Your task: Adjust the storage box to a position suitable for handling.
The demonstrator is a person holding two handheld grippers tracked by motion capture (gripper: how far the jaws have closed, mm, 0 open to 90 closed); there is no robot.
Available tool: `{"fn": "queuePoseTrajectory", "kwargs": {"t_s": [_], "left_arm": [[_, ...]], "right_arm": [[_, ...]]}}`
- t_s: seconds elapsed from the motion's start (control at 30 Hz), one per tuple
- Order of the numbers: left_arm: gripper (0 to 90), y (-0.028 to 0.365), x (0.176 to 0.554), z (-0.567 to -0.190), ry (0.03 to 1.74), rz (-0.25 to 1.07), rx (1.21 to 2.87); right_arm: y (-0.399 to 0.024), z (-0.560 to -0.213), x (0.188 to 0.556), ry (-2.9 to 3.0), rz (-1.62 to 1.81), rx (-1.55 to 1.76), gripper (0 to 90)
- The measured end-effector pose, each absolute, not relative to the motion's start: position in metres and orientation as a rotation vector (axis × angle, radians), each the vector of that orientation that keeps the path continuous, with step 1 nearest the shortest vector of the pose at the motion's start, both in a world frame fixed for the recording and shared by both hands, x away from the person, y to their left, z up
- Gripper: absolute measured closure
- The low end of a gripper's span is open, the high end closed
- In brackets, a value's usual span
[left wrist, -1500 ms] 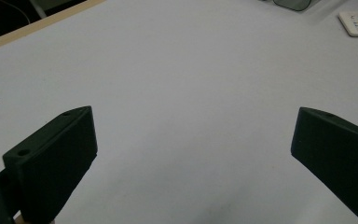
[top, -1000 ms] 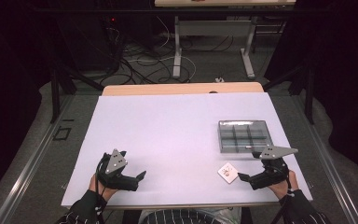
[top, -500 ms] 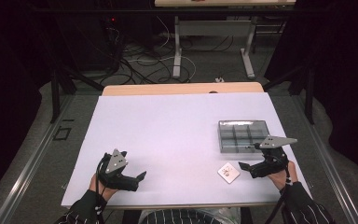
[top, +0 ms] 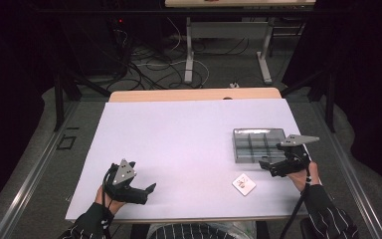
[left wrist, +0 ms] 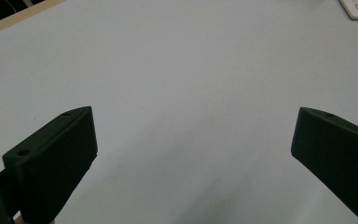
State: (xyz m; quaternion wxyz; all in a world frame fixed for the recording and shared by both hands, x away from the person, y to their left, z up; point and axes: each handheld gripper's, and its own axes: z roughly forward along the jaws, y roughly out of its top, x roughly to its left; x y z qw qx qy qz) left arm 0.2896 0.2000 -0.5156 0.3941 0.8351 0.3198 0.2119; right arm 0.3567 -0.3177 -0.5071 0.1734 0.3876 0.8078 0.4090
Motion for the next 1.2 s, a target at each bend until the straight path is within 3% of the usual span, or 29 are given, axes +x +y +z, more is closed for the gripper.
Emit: {"fn": "queuePoseTrajectory", "kwargs": {"t_s": [0.67, 0.77, 1.2], "left_arm": [[0.3, 0.200, 0.289, -0.516, 0.811, 0.536, 2.125], [0.3, 0.199, 0.289, -0.516, 0.804, 0.537, 2.131], [0.3, 0.199, 0.289, -0.516, 0.810, 0.545, 2.137]], "right_arm": [[-0.353, -0.510, 0.389, 2.183, 1.143, 1.263, 1.9], [-0.357, -0.511, 0.393, 2.164, 1.124, 1.279, 16.2], [-0.374, -0.510, 0.394, 2.036, 1.142, 1.363, 58.5]]}}
